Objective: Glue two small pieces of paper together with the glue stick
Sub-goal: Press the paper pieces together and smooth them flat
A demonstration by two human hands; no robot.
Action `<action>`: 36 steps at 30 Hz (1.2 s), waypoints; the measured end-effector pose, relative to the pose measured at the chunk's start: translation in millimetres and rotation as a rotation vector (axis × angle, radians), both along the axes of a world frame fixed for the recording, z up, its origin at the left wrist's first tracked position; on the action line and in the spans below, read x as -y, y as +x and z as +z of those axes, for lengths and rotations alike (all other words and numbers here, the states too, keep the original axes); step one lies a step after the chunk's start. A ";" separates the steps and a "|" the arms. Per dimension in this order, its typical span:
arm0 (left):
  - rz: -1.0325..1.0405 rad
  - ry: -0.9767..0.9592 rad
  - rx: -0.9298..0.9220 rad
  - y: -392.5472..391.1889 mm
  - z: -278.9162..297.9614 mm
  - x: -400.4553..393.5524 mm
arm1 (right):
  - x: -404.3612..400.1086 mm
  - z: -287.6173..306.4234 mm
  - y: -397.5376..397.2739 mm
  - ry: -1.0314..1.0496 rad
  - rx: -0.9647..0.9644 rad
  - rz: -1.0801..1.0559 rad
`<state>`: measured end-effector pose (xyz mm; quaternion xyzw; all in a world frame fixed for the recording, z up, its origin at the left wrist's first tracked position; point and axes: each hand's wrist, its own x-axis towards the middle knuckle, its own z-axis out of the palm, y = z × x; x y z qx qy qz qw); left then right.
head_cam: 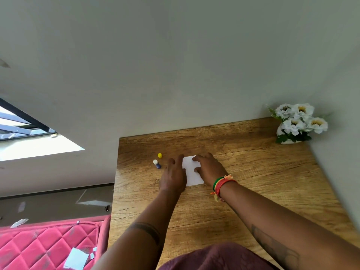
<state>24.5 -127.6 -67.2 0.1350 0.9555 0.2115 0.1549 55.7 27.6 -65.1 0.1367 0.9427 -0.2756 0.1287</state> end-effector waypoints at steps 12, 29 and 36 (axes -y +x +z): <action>-0.275 -0.393 0.030 6.1 4.8 5.7 | -7.7 -4.5 10.4 0.139 0.087 0.166; -0.225 -0.458 0.180 8.6 15.3 -2.0 | -4.6 14.8 2.3 0.311 0.277 0.274; -0.310 -0.424 0.191 5.4 9.6 6.7 | -8.6 15.9 0.6 0.288 0.303 0.280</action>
